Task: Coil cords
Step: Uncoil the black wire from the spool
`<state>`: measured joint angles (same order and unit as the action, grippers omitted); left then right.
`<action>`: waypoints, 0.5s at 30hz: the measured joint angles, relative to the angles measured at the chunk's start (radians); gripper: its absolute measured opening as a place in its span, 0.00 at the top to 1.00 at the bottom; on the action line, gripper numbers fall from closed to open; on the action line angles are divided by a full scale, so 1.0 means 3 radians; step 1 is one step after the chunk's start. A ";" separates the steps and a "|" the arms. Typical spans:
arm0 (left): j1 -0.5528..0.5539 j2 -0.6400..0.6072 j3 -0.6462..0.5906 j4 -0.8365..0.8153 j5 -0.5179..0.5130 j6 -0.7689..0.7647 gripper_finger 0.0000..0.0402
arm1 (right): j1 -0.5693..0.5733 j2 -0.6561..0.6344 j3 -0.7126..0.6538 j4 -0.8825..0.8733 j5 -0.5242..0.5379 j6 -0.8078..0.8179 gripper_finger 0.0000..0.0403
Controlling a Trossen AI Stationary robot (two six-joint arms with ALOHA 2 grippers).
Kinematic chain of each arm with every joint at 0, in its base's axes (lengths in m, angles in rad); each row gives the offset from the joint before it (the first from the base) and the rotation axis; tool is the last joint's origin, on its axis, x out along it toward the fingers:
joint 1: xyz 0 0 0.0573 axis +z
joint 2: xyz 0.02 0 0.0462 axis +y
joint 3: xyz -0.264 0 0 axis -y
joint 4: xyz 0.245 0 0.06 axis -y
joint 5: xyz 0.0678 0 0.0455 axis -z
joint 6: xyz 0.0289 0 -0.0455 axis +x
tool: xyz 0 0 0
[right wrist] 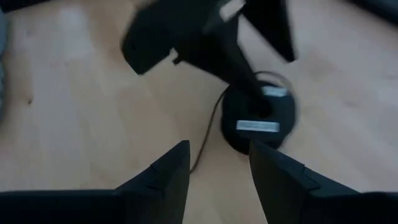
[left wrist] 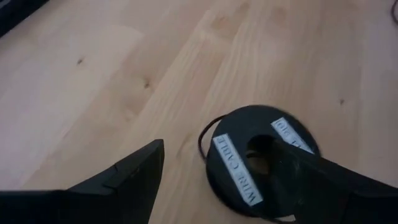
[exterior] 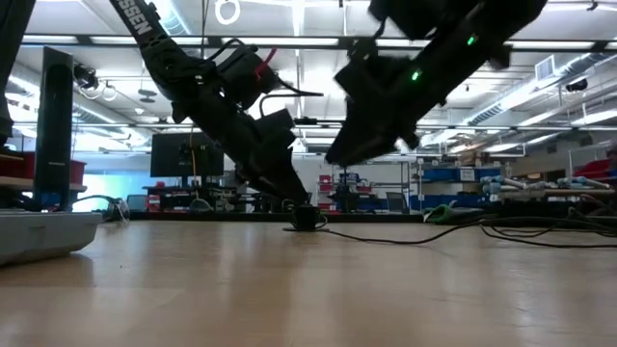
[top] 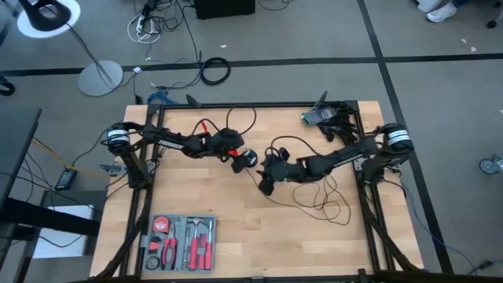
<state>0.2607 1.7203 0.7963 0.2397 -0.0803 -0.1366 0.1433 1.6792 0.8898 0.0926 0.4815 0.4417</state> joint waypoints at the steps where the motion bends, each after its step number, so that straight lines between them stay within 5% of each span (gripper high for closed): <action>1: -0.0001 0.0000 0.0000 0.0015 0.0000 0.0001 0.25 | -0.0038 0.0086 -0.0001 0.0105 -0.0086 -0.0005 0.59; 5: -0.0001 0.0000 0.0000 -0.0027 -0.0023 0.0021 0.25 | -0.0111 0.0465 -0.0001 0.0591 -0.0433 -0.0085 0.60; 15: -0.0003 0.0103 0.0005 0.0027 -0.0040 0.0056 0.25 | -0.0141 0.0921 0.0065 0.0911 -0.0370 -0.0091 0.68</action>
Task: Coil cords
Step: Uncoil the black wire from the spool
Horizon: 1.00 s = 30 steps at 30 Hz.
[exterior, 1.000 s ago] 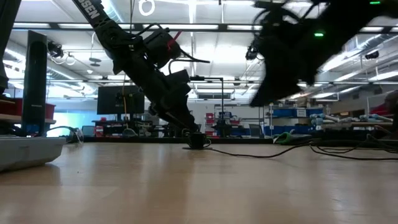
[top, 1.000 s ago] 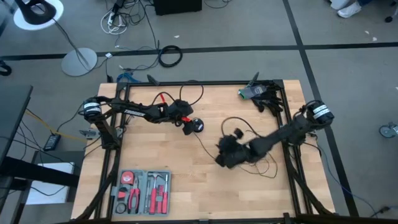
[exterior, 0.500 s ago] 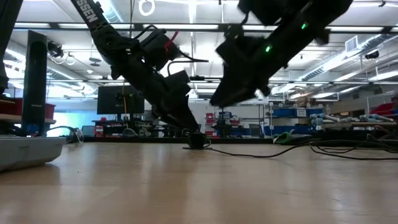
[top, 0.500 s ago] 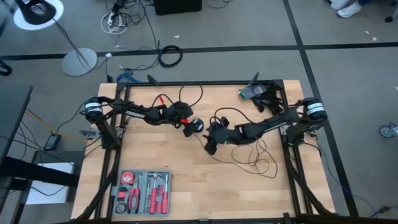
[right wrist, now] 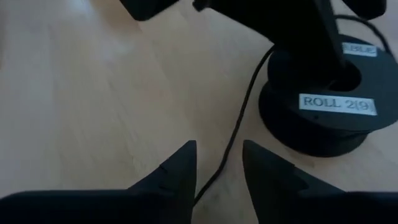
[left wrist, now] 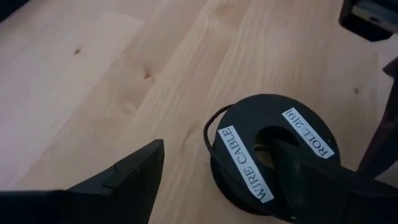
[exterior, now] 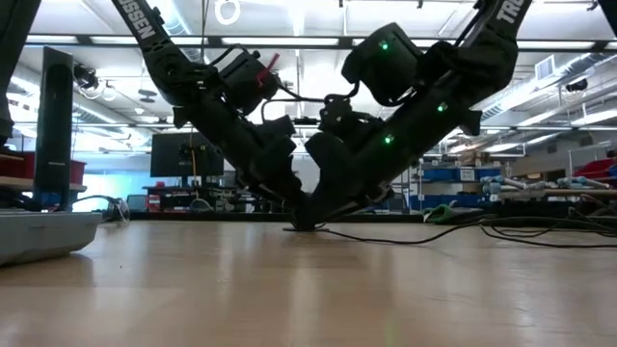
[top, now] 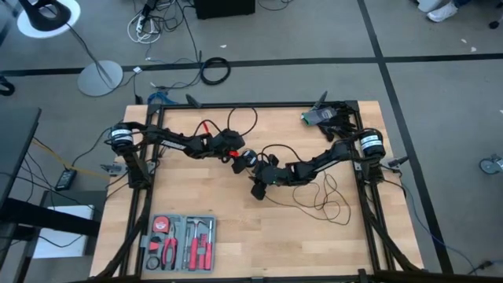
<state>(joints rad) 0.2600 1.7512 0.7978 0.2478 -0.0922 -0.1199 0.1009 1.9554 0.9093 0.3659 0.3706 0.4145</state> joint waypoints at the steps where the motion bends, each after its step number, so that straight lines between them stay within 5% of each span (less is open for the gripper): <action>1: 0.0000 0.0006 0.0000 0.0010 -0.0001 -0.0032 0.25 | 0.0000 0.0018 0.0012 0.0000 0.0000 0.0000 0.69; 8: 0.0000 0.0006 0.0000 0.0006 -0.0002 -0.0036 0.25 | -0.0003 0.0027 0.0019 -0.0115 0.0058 -0.0001 0.78; 12: 0.0000 0.0006 0.0000 0.0002 -0.0004 -0.0033 0.25 | 0.0024 0.0003 0.0039 -0.0452 0.0037 0.0034 0.96; 16: 0.0000 0.0006 0.0000 -0.0025 -0.0043 -0.0033 0.25 | 0.0164 -0.0143 0.0048 -0.0999 -0.0041 0.0242 0.99; 22: 0.0003 0.0001 0.0004 -0.0122 -0.0116 -0.0028 0.25 | 0.0633 -0.0624 0.0025 -0.2146 -0.0598 0.0656 1.00; 30: 0.0005 0.0003 0.0001 -0.0139 -0.0133 -0.0009 0.25 | 0.1592 -0.1235 0.0010 -0.3510 -0.1304 0.1955 1.00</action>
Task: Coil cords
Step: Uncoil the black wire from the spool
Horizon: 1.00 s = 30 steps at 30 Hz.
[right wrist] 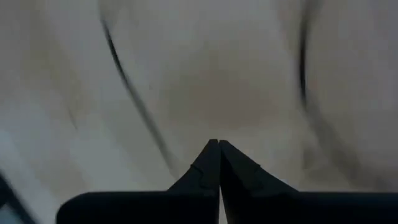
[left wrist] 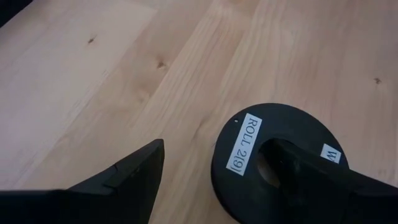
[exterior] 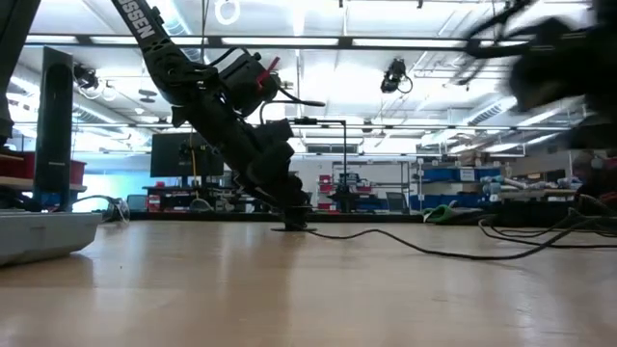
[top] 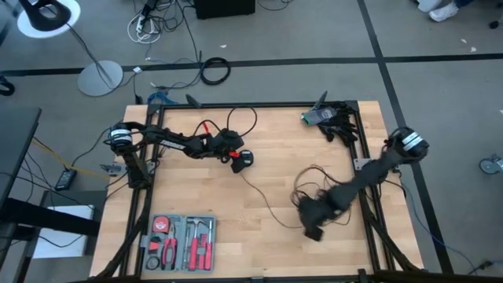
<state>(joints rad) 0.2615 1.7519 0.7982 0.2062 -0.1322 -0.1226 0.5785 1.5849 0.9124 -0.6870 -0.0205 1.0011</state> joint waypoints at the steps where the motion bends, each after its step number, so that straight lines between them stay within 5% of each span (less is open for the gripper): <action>1: 0.0000 0.0000 0.0000 -0.0001 0.0000 -0.0016 0.25 | 0.0138 -0.0045 0.0000 -0.0174 -0.0079 0.0236 1.00; 5: 0.0000 0.0000 0.0000 -0.0001 -0.0001 -0.0037 0.25 | 0.0678 -0.0179 0.0000 -0.0712 -0.0123 0.1230 1.00; 12: 0.0000 0.0004 -0.0001 0.0014 0.0000 -0.0042 0.25 | 0.1012 -0.0128 0.0002 -0.0688 0.2009 0.1832 0.99; 19: 0.0000 0.0004 -0.0003 0.0016 0.0005 -0.0055 0.25 | 0.0370 0.0072 -0.0024 -0.0517 0.3107 0.1680 0.98; 23: 0.0001 0.0004 -0.0004 0.0016 0.0014 -0.0055 0.25 | -0.0176 0.0249 -0.0069 0.0342 0.3074 0.0714 0.95; 30: 0.0001 0.0005 -0.0004 0.0013 0.0022 -0.0054 0.25 | -0.1059 0.0592 -0.0069 0.2628 0.2040 -0.1523 0.82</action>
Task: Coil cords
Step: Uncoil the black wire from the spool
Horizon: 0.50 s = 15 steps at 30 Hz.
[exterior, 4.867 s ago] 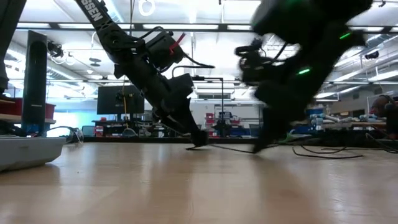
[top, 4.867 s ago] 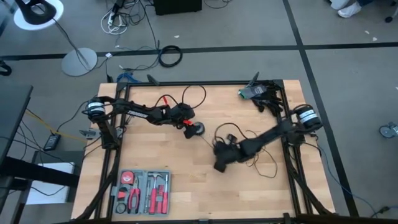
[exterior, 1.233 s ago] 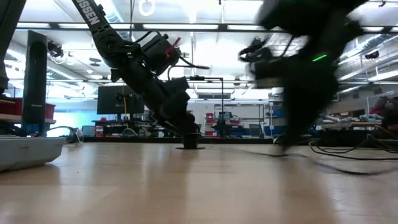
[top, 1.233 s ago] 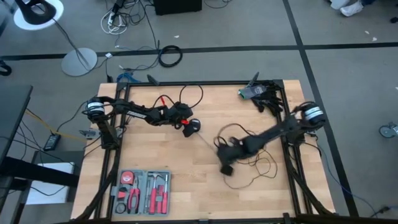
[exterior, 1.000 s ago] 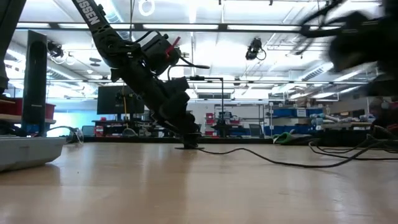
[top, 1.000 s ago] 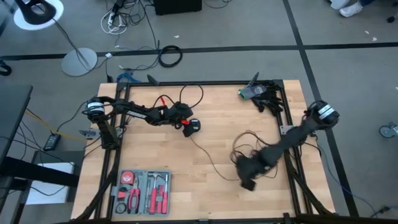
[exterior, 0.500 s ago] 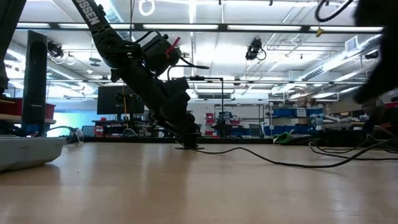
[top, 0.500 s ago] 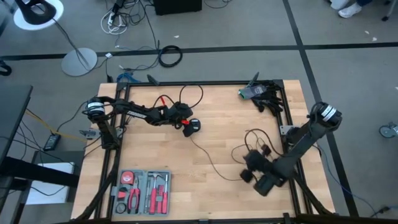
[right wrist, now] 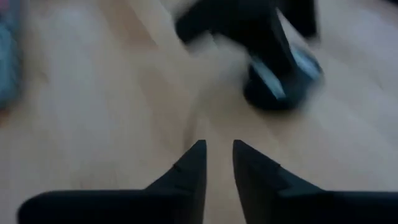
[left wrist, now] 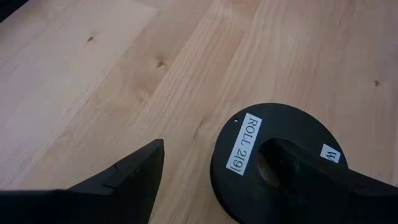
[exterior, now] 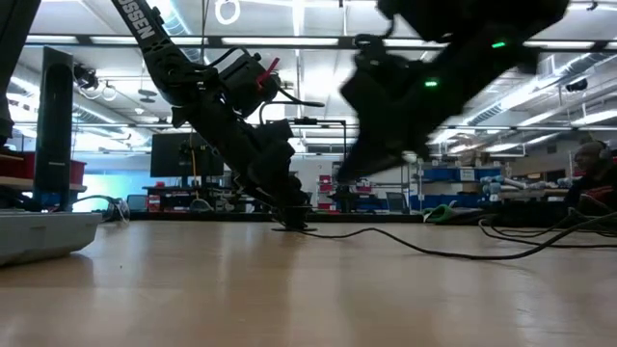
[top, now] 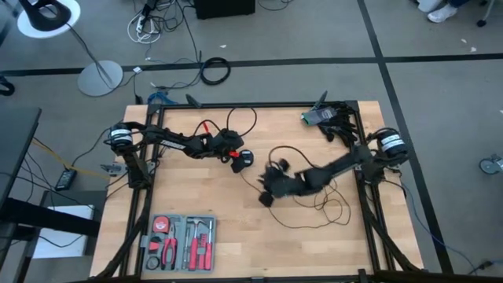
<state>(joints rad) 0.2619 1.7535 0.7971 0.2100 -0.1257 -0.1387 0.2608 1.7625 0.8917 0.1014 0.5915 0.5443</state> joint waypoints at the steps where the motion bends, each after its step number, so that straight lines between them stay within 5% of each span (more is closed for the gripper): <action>1: 0.0000 0.0000 0.0000 -0.0003 -0.0001 0.0001 0.25 | -0.0097 0.0045 0.0000 0.0283 -0.0121 -0.0207 0.80; 9: 0.0000 0.0000 0.0000 -0.0018 -0.0001 0.0001 0.25 | -0.0575 0.0542 0.0056 0.1118 -0.1127 -0.0649 0.59; 15: 0.0000 -0.0001 0.0000 -0.0013 -0.0001 0.0003 0.25 | -0.0546 0.1017 0.0418 0.1034 -0.1122 -0.1149 0.53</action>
<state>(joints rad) 0.2619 1.7533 0.7971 0.2062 -0.1261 -0.1379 0.0970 2.0677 1.0170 0.4115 0.2548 0.1996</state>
